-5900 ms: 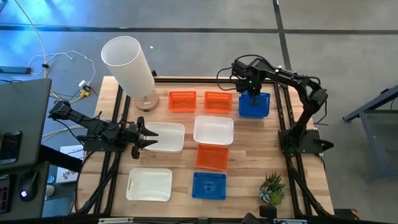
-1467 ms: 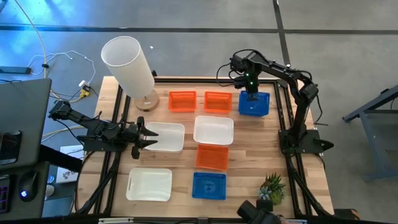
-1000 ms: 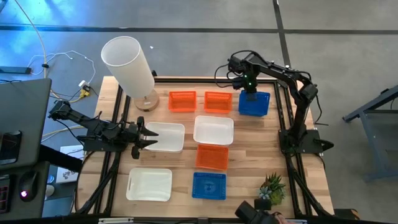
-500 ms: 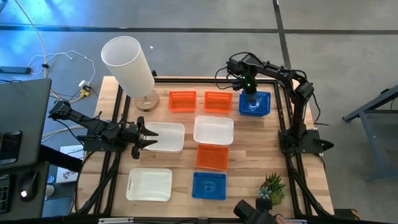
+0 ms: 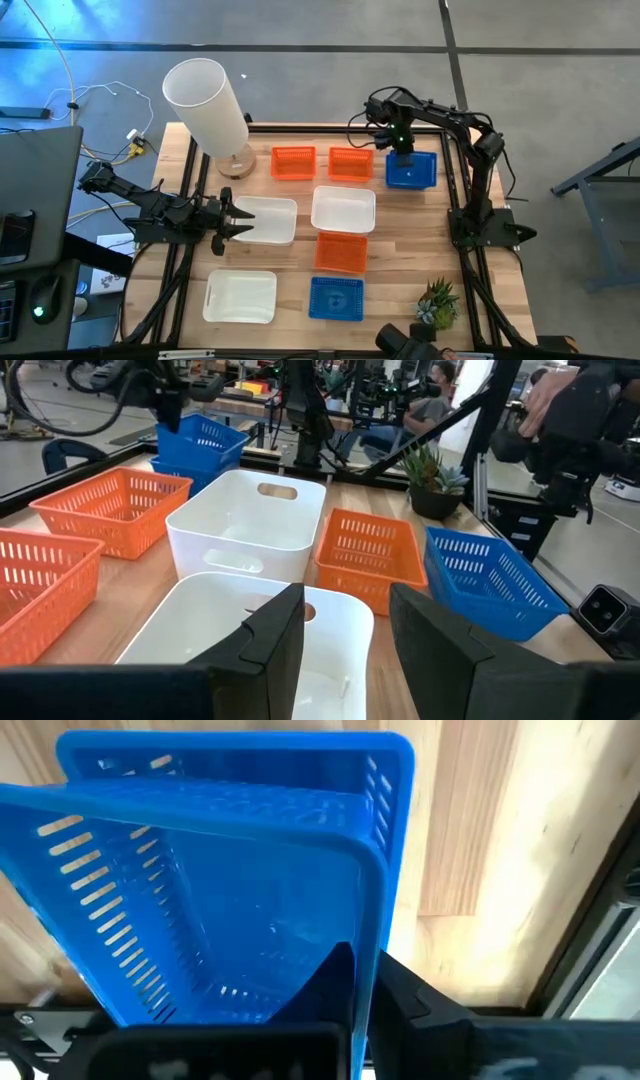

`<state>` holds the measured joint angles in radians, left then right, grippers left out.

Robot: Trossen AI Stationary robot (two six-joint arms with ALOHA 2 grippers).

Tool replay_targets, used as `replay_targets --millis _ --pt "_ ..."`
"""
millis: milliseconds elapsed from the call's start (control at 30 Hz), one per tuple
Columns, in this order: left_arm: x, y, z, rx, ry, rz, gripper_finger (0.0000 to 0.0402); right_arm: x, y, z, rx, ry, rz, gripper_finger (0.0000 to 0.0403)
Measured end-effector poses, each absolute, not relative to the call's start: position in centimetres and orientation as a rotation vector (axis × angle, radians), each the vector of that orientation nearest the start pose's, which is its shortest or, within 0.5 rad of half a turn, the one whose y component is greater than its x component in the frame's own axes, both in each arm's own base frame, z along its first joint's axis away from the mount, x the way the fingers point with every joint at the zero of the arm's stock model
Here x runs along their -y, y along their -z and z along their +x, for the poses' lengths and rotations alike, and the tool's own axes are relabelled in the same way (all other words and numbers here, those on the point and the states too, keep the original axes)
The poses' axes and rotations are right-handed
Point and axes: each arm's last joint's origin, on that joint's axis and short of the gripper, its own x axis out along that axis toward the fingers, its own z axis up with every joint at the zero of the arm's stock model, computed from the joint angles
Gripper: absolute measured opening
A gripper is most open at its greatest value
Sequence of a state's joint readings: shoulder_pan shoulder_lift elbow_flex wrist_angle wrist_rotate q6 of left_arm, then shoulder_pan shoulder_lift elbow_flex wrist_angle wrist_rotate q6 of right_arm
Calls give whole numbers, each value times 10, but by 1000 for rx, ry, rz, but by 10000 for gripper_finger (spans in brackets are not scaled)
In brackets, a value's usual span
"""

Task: Stack baskets by color
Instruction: Stack the middle blue bin on the top blue bin, then stack the top left orange bin on the top right orange bin

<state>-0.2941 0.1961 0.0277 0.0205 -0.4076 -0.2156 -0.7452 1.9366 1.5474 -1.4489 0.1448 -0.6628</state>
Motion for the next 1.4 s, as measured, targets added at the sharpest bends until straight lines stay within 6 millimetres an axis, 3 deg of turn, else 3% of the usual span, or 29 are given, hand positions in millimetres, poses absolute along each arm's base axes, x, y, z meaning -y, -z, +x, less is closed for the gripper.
replay_targets --millis 400,833,1067,1200,1400 --pt "20 -159 105 -126 -128 -165 137 233 -219 247 -1837 -7 117 2" --pt "20 -159 105 -126 -128 -165 137 233 -219 247 -1845 32 132 96" --pt "20 -159 105 -126 -128 -165 137 236 -233 249 -1845 79 135 99" --pt "20 -159 105 -125 -128 -181 137 234 -247 250 -1826 170 262 99" --pt "20 -159 105 -125 -130 -181 137 213 -266 261 -1711 185 412 99"
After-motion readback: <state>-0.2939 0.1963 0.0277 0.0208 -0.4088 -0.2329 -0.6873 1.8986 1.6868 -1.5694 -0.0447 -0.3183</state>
